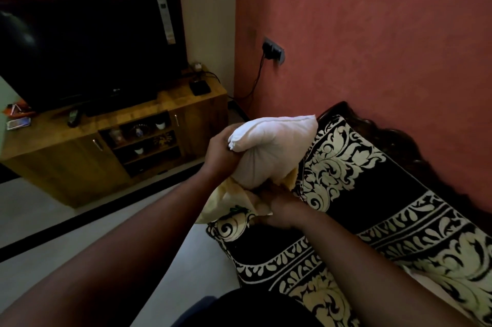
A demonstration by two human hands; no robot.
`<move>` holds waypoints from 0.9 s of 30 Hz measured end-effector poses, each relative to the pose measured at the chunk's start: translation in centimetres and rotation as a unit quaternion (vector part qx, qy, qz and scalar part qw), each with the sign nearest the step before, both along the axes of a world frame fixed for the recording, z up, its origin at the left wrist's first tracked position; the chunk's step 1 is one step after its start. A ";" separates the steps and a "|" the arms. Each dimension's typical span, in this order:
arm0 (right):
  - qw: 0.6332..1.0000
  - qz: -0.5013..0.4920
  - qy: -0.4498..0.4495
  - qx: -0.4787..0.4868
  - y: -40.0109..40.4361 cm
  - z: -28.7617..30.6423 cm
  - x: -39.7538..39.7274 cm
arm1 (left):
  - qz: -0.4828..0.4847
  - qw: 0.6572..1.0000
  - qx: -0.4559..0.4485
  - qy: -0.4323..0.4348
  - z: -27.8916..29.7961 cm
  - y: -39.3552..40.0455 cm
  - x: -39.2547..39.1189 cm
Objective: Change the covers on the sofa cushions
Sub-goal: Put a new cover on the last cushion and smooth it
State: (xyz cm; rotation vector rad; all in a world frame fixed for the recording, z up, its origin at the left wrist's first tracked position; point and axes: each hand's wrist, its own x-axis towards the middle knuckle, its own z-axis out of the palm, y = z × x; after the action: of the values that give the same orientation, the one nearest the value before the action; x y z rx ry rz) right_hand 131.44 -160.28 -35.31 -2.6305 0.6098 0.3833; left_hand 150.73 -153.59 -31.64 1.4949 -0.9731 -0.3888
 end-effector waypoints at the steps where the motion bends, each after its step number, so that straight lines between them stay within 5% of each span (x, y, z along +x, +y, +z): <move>1: 0.998 -0.018 -0.020 0.063 0.1 -0.2 0.0 | -0.006 1.000 0.000 -0.001 -0.1 0.1 0.1; 8: 0.999 0.025 0.022 -0.016 2.0 -0.4 2.4 | -0.059 0.998 -0.001 -0.023 -0.4 1.1 -1.1; 11: 0.993 -0.024 -0.046 0.105 3.0 -0.9 2.0 | -0.129 0.989 0.014 -0.074 -0.6 1.5 -1.1; 14: 0.946 -0.083 -0.076 0.305 4.1 -2.2 1.1 | -0.205 0.963 0.069 -0.161 -2.5 2.1 -0.1; 18: 0.939 -0.067 -0.042 0.334 6.7 -3.1 0.7 | -0.194 0.911 0.158 -0.328 -6.4 3.8 0.3; 22: 0.944 -0.062 -0.066 0.317 6.9 -2.9 0.3 | -0.244 0.840 0.097 -0.475 -8.6 5.6 0.3; 24: 0.942 -0.066 -0.084 0.319 6.4 -2.7 -0.3 | -0.253 0.834 0.066 -0.485 -9.3 6.0 0.3; 27: 0.936 -0.058 -0.091 0.335 5.4 -2.0 -1.3 | -0.270 0.869 0.167 -0.379 -10.3 6.8 0.1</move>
State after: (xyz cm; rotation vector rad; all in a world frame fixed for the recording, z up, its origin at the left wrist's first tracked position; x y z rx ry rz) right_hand 130.18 -154.86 -37.33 -1.9382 0.4637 0.2470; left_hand 150.85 -146.82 -41.90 1.7027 -2.0630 -0.3783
